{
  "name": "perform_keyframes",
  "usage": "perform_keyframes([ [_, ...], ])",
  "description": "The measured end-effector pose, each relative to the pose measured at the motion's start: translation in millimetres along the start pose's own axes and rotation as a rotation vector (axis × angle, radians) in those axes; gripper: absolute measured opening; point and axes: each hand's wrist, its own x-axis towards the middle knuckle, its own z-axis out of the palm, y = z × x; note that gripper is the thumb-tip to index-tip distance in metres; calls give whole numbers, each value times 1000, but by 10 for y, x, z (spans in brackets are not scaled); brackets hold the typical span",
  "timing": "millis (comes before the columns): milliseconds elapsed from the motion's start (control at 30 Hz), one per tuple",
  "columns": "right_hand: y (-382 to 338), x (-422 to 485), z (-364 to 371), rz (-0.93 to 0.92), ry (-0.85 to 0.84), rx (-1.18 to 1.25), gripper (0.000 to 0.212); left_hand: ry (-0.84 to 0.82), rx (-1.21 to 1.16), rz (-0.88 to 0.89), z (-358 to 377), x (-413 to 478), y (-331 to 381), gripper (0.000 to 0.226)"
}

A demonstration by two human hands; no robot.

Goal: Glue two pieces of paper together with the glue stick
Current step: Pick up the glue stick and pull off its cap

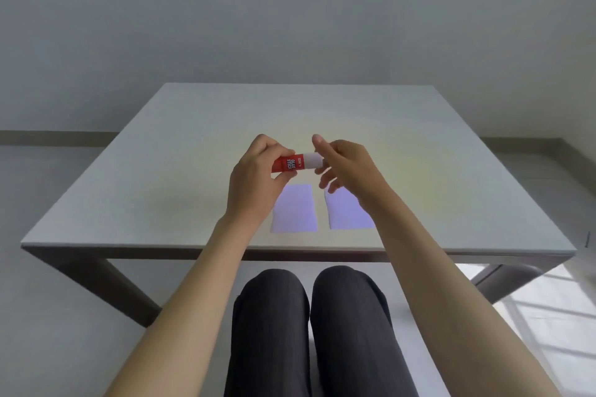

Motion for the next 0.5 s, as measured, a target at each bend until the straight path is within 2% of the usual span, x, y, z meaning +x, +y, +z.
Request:
perform_keyframes([
  [67, 33, 25, 29, -46, 55, -47, 26, -18, 2, 7, 40, -1, 13, 25],
  [167, 73, 87, -84, -179, 28, -53, 5, -54, 0, -43, 84, -2, -64, 25],
  [267, 170, 334, -381, -172, 262, -17, 9, -39, -37, -182, 80, -13, -184, 21],
  [333, 329, 533, -559, -121, 372, -230, 12, 4, -164, -316, 46, -27, -242, 20],
  [400, 542, 673, -632, -60, 338, -496, 22, 4, -392, -447, 12, -40, -247, 19],
  [500, 823, 727, -584, -31, 249, -633, 42, -25, -569, -534, 9, -41, -215, 19],
])
